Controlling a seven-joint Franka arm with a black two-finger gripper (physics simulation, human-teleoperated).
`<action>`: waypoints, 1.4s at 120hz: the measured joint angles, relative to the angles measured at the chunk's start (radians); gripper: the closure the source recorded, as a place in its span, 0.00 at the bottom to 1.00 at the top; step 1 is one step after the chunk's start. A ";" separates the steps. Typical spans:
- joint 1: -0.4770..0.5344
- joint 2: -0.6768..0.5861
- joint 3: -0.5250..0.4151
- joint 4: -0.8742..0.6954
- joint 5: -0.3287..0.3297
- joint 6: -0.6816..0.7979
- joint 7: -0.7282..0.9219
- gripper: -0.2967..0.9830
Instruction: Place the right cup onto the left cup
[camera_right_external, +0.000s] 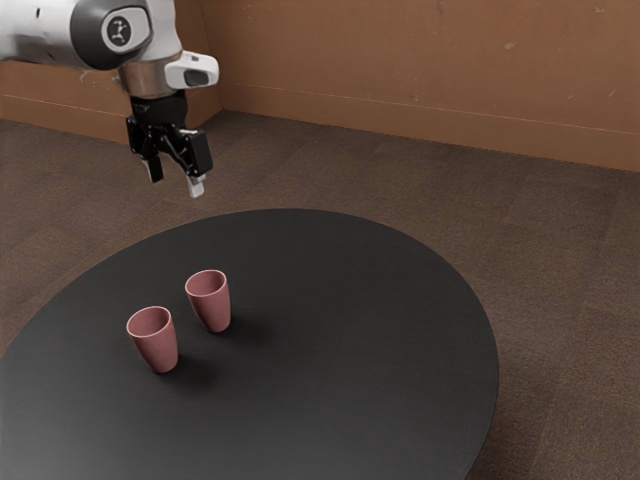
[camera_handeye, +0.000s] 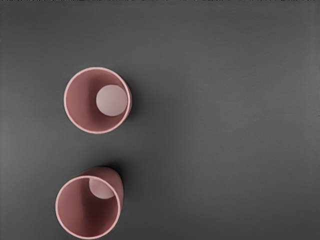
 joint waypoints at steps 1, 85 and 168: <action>0.000 0.000 0.000 0.000 0.000 0.001 0.000 0.23; 0.088 0.147 0.010 -0.089 -0.061 0.129 -0.006 0.24; 0.111 0.299 0.003 -0.160 -0.168 0.308 -0.009 0.36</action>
